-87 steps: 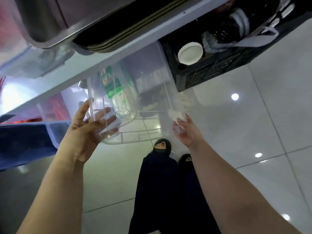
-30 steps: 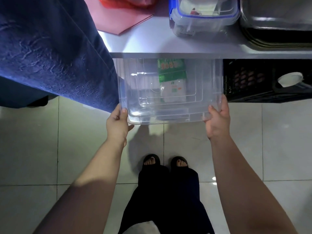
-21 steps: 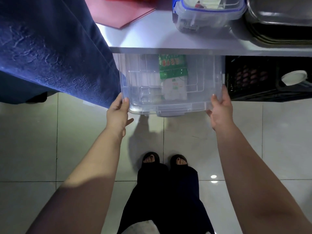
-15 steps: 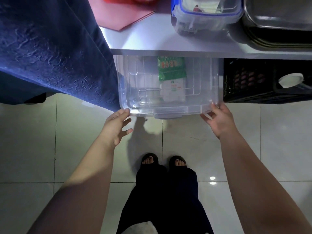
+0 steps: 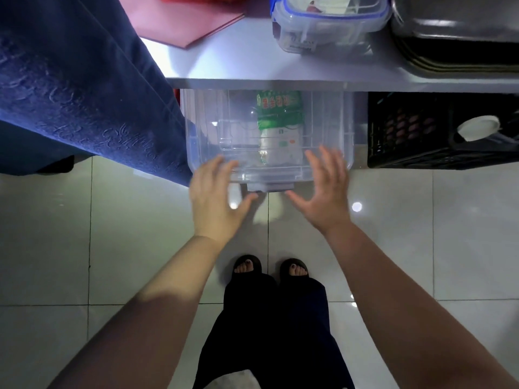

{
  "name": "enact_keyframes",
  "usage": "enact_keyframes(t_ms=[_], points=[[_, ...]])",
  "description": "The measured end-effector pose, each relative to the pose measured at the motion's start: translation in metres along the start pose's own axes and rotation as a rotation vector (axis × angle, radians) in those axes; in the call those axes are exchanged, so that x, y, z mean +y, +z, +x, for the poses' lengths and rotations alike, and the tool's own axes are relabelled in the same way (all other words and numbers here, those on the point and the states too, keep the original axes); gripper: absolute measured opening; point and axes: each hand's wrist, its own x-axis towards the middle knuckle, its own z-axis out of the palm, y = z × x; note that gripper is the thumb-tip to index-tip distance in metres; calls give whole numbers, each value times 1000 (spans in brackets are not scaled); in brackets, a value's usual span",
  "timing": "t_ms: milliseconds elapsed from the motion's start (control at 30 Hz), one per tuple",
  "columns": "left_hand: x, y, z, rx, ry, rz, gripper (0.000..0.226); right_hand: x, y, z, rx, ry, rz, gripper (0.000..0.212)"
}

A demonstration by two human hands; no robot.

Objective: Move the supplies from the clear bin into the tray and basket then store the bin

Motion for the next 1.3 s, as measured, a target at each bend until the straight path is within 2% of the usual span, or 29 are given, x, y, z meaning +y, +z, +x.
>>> enact_keyframes(t_ms=[67,133,200,233,333,433,533,633,800,933,1033,1133,1233,1300], points=[[7,25,5,-211,204,236,80,-9,21,1,-135,-193,-211,101],[7,50,7,-332,263,510,87,-13,41,1,-182,-237,-389,107],[-1,66,7,-322,288,718,77,-10,55,3,-99,-236,-510,94],[-5,71,8,-265,306,738,67,-8,60,6,-22,-240,-529,85],[-8,79,13,-57,326,595,52,-4,64,15,190,-245,-443,69],[-13,75,16,28,347,459,44,1,55,15,168,-278,-287,62],[-19,61,18,-46,414,330,43,7,37,15,30,-318,-199,55],[-20,52,22,-95,447,334,42,5,27,20,11,-291,-167,55],[-13,48,39,-124,331,258,40,-7,26,37,12,-134,20,36],[-5,42,54,-167,255,252,33,-18,28,51,-32,8,39,36],[11,27,57,-284,185,304,34,-28,17,51,-162,27,-27,44],[42,0,60,-346,174,318,37,-37,-23,45,-246,45,11,48],[96,-38,63,-374,324,320,42,-47,-94,34,-179,80,68,39],[140,-63,67,-333,398,289,39,-50,-150,25,-117,105,69,37]])
